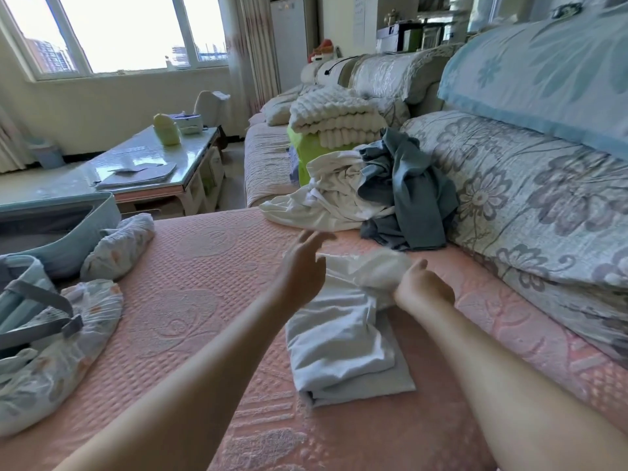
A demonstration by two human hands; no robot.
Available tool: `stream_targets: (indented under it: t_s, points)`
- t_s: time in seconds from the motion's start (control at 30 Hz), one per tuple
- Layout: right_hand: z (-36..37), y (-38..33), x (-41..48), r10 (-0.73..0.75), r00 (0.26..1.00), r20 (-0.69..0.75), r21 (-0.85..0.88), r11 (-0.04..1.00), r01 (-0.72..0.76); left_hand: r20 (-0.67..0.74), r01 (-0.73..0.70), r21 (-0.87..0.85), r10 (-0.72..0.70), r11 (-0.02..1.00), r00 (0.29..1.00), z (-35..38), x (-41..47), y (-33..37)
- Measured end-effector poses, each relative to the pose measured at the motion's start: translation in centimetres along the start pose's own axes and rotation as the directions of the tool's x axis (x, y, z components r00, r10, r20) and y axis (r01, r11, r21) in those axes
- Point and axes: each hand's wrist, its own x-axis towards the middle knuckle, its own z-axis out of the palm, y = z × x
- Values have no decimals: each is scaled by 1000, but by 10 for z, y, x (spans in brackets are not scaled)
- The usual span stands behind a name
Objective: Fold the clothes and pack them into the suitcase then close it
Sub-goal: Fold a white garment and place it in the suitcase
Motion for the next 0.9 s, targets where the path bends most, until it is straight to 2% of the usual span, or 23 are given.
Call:
stream_targets:
  t_s: [0.07,0.1,0.17,0.23,0.3,0.37,0.43,0.5,0.53,0.63,0.73,0.77,0.8,0.83,0.9]
  points:
    - [4,9,-1,45,993,111,-66,997,-38,222,22,99,-44,995,974,16,-22,-9]
    - [6,11,-3,-2,994,106,-52,999,7,311,-5,152,-43,988,949,21,-33,-12]
    - [10,12,-9,-231,973,19,-47,972,232,384,-46,195,-33,980,923,26,-56,-15]
    - [11,9,-18,-520,853,-39,-69,853,517,372,-72,186,-2,980,928,27,-74,-13]
    - [7,6,-31,-695,718,25,-119,711,693,377,-158,187,78,970,923,23,-90,-11]
    - [7,3,-43,-745,649,154,-180,625,760,445,-238,201,128,950,886,17,-102,-9]
    - [11,4,-49,-771,588,245,-232,542,808,514,-259,253,97,932,852,12,-109,-8]
    - [15,7,-54,-827,524,202,-237,478,846,502,-214,219,78,952,861,10,-111,-7]
    - [15,10,-55,-840,520,153,-197,490,849,470,-162,162,68,973,880,10,-112,-6]
    - [9,23,-57,-822,569,28,9,570,822,356,-5,74,-22,997,934,8,-110,-1]
    - [-5,37,-56,-824,551,-133,26,553,833,217,37,2,-37,999,976,4,-106,16]
    - [-10,41,-56,-823,548,-151,7,553,833,211,54,-14,-50,998,976,3,-105,22]
    - [-14,43,-56,-814,569,-116,-27,576,817,264,71,-22,-62,997,962,2,-104,27]
    - [-18,45,-58,-795,606,-40,-61,607,792,379,79,-1,-73,997,923,3,-103,29]
    - [-13,48,-60,-717,680,152,-84,676,732,621,56,95,-103,994,777,8,-102,33]
